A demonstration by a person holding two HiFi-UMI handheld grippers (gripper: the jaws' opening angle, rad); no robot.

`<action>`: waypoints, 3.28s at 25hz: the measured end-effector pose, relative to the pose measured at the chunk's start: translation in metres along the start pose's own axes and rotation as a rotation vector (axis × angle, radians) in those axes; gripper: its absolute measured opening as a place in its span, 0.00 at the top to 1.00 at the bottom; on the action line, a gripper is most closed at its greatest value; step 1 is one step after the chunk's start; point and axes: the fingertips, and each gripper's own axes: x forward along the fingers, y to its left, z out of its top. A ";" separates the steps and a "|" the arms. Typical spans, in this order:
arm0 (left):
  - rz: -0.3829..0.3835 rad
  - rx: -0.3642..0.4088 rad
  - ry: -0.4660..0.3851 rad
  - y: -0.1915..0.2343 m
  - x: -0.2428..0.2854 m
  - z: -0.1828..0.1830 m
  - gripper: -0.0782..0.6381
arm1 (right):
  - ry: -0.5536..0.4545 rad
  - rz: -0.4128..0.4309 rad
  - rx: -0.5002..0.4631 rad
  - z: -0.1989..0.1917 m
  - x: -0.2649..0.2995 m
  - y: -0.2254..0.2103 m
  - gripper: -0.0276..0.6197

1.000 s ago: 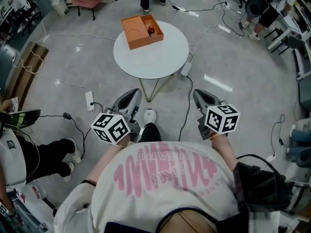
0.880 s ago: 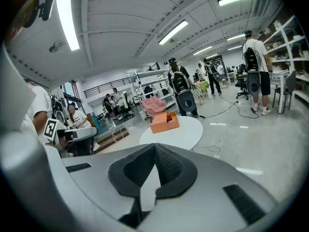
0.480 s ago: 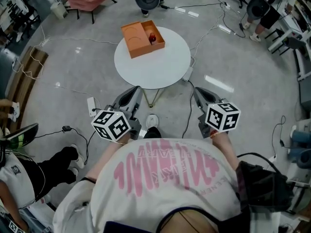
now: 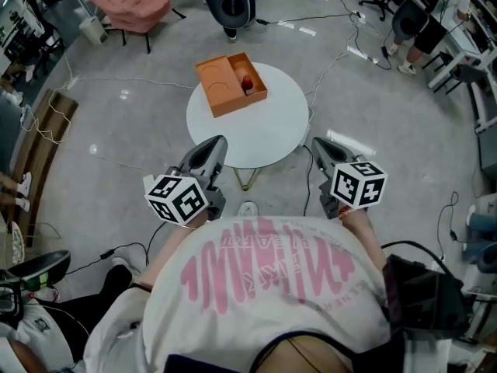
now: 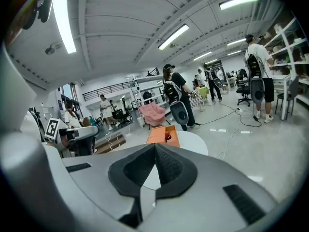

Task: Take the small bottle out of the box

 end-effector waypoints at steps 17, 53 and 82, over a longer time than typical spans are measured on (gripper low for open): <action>-0.037 0.017 -0.021 0.088 0.070 0.063 0.88 | -0.037 -0.015 -0.008 0.062 0.104 -0.014 0.95; 0.068 -0.084 0.124 0.196 0.105 0.010 0.88 | 0.134 0.018 0.048 0.031 0.243 -0.046 0.95; 0.343 -0.229 0.010 0.241 0.153 -0.003 0.88 | 0.407 0.294 -0.091 0.038 0.374 -0.086 0.95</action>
